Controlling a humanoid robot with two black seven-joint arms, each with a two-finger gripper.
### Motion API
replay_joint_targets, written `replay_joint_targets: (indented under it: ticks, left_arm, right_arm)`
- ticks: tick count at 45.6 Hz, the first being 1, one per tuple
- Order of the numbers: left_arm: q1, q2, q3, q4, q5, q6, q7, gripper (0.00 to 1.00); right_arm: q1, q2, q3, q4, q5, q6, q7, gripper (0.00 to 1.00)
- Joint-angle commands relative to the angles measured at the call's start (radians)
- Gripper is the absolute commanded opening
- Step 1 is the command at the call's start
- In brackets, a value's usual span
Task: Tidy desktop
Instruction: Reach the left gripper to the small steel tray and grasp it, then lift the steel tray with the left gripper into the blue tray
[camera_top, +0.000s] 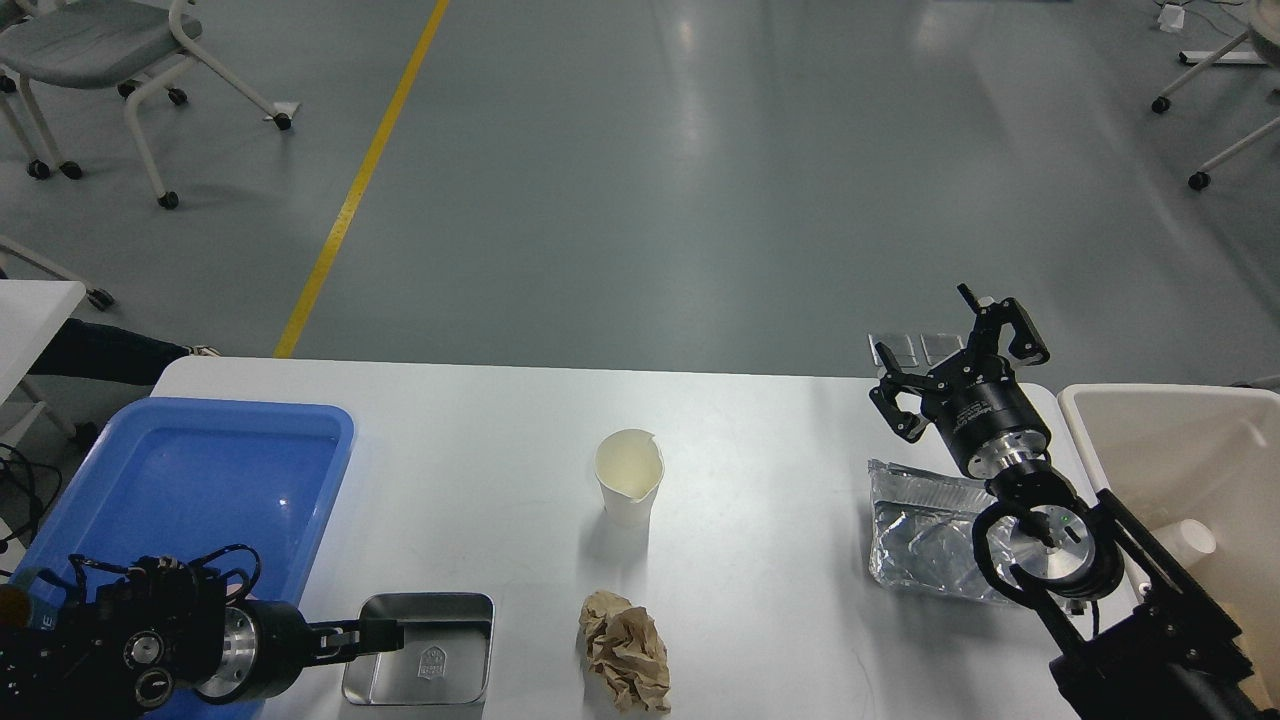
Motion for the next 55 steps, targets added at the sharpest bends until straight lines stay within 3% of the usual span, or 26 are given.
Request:
replay_joint_targets:
  ticks: [1,4,7,14,22,37,45,55]
  left_arm:
    - [0.0,-0.01,0.023,0.007,0.015,0.016,-0.001,0.62]
    - [0.001,-0.011,0.025,0.007,0.015,0.014,-0.006,0.46]
    - [0.0,-0.01,0.031,0.007,0.014,0.014,-0.015,0.21]
    - [-0.002,-0.01,0.06,0.007,0.014,0.016,-0.024,0.01]
    - [0.0,-0.005,0.068,0.006,0.038,0.04,-0.058,0.0]
    - [-0.033,0.004,0.075,-0.005,0.049,0.058,-0.056,0.0]
    - [-0.121,0.082,0.074,-0.074,0.034,0.045,-0.061,0.0]
    - [-0.286,0.251,0.072,-0.166,0.03,-0.04,-0.061,0.0]
  right_arm:
    - [0.002,0.002,0.0,0.0,0.0,0.001,0.0,1.0]
    - [0.0,0.002,0.0,0.0,0.0,-0.001,0.0,1.0]
    - [0.0,0.002,0.0,0.0,0.0,-0.001,0.0,1.0]
    - [0.002,0.002,0.0,0.0,0.0,0.001,0.0,1.0]
    - [0.0,0.002,0.0,0.0,0.0,-0.001,0.0,1.0]
    - [0.002,0.002,0.002,0.0,0.0,-0.001,0.002,1.0]
    - [0.005,0.003,0.0,0.0,0.0,-0.002,0.0,1.0]
    - [0.006,0.02,-0.001,-0.002,0.0,-0.004,0.0,1.0]
